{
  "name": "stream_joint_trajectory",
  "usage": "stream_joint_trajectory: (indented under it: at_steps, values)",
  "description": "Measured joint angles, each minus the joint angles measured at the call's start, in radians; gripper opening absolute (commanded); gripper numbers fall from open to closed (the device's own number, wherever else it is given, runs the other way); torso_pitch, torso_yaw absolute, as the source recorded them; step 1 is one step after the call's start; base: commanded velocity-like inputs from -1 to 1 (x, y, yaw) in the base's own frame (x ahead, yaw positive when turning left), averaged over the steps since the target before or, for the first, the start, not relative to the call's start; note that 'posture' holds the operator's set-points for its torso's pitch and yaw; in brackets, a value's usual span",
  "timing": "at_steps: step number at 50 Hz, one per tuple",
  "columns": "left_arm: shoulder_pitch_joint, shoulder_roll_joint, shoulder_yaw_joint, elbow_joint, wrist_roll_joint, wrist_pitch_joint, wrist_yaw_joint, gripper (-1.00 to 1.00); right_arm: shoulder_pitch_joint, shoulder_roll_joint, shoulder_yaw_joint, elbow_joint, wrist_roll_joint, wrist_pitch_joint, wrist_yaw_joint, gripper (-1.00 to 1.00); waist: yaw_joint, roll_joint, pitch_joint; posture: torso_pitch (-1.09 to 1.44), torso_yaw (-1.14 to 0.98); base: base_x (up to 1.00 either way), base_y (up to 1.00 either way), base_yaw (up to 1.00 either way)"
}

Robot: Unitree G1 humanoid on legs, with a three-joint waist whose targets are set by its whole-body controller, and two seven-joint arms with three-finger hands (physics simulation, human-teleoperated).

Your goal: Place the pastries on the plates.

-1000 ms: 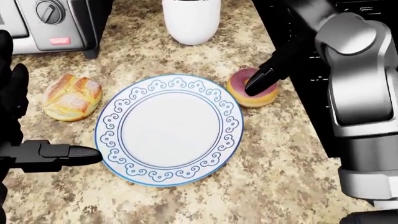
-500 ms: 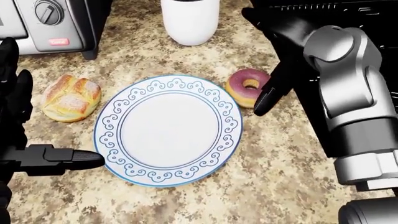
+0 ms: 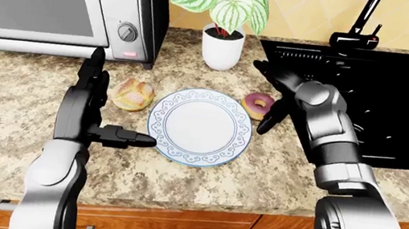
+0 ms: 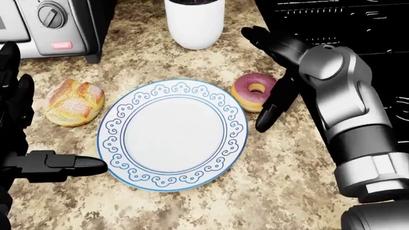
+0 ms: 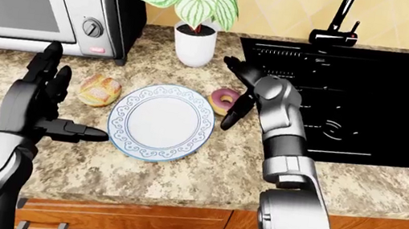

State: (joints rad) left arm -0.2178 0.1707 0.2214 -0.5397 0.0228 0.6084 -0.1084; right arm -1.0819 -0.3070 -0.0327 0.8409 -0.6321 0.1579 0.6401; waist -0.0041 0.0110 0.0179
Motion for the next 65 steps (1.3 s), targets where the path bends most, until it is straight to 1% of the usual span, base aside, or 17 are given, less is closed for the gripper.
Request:
stream_joint_trajectory:
  at_steps: [6,8,9,10,11,15,16,17,21,27,31,32,35,42,50,58,65]
  values:
    - [0.004,0.001,0.004,-0.003,0.0,0.001,-0.002,1.0,-0.001,0.0,-0.001,0.004,-0.004,-0.006,-0.006,1.0,0.0,-0.001,-0.001,0.0,0.0,0.0,0.0,0.0]
    - [0.004,0.001,0.006,-0.005,-0.001,0.003,-0.002,1.0,0.002,0.0,-0.002,-0.001,-0.005,-0.004,-0.004,0.8,0.0,-0.002,-0.002,0.0,0.0,0.0,0.0,0.0]
    - [0.004,0.001,0.007,-0.006,-0.001,0.004,-0.001,1.0,0.002,0.0,-0.003,-0.002,-0.005,-0.003,0.001,0.43,0.0,-0.002,-0.002,0.0,0.0,0.0,0.0,0.0]
    - [0.004,0.001,0.008,-0.006,-0.001,0.004,-0.001,1.0,0.003,0.0,-0.003,-0.004,-0.003,-0.002,0.01,0.44,-0.001,-0.002,-0.003,0.0,0.0,0.0,0.0,0.0]
    - [0.005,0.001,0.008,-0.005,-0.001,0.004,-0.001,1.0,0.003,0.0,-0.003,-0.006,-0.001,0.0,0.021,0.18,-0.002,-0.003,-0.004,0.0,0.0,0.0,0.0,0.0]
    - [0.007,0.0,0.005,-0.007,-0.002,0.006,-0.003,1.0,0.001,-0.005,-0.008,-0.03,-0.006,-0.006,-0.003,0.02,-0.003,-0.002,-0.006,0.0,0.0,0.0,0.0,0.0]
    - [0.007,0.0,0.004,-0.008,-0.003,0.007,-0.003,1.0,-0.001,-0.005,-0.009,-0.035,-0.006,-0.006,-0.006,0.02,-0.002,-0.002,-0.006,0.0,0.0,0.0,0.0,0.0]
    - [0.008,0.0,0.005,-0.008,-0.003,0.006,-0.004,1.0,-0.002,-0.005,-0.01,-0.039,-0.005,-0.006,-0.008,-0.1,-0.002,-0.002,-0.007,0.0,0.0,0.0,0.0,0.0]
    - [0.007,0.001,0.007,-0.009,-0.003,0.005,-0.004,1.0,0.0,-0.004,-0.01,-0.051,-0.003,-0.002,-0.008,-0.15,-0.001,-0.003,-0.009,0.0,0.0,0.0,0.0,0.0]
    - [0.008,0.002,0.01,-0.012,-0.002,0.009,-0.004,1.0,0.004,-0.003,-0.012,-0.065,-0.001,0.001,-0.01,-0.37,0.001,-0.004,-0.01,0.0,0.0,0.0,0.0,0.0]
    - [0.007,0.002,0.009,-0.01,0.0,0.009,-0.002,1.0,-0.007,-0.004,-0.012,-0.048,0.002,-0.002,-0.021,-0.65,0.001,-0.003,-0.01,0.0,0.0,0.0,0.0,0.0]
    - [0.007,0.002,0.01,-0.011,0.0,0.009,-0.002,1.0,-0.008,-0.004,-0.012,-0.048,0.003,-0.003,-0.024,-0.84,0.001,-0.003,-0.01,0.0,0.0,0.0,0.0,0.0]
    - [0.008,0.003,0.012,-0.015,0.0,0.013,-0.002,1.0,-0.013,-0.004,-0.009,-0.051,0.005,0.002,-0.022,-1.0,0.002,-0.003,-0.007,0.0,0.0,0.0,0.0,0.0]
    - [-0.007,0.007,0.012,-0.016,0.0,0.026,0.003,1.0,-0.034,-0.01,-0.001,-0.07,-0.004,0.034,0.012,-1.0,0.002,-0.001,0.006,0.0,0.0,0.0,0.0,0.0]
    - [-0.009,0.007,0.005,-0.015,0.002,0.029,0.003,1.0,-0.023,0.009,0.004,-0.284,-0.018,0.112,0.087,-1.0,0.001,0.001,0.011,0.0,0.0,0.0,0.0,0.0]
    - [0.003,0.004,0.008,-0.014,0.006,0.023,0.002,1.0,-0.007,0.061,0.024,-0.414,-0.04,0.165,0.161,-1.0,-0.001,0.001,0.014,0.0,0.0,0.0,0.0,0.0]
    - [0.008,0.001,0.007,-0.007,0.01,0.016,0.0,1.0,0.019,0.153,0.073,-0.551,-0.06,0.193,0.268,-1.0,-0.005,0.008,0.02,0.0,0.0,0.0,0.0,0.0]
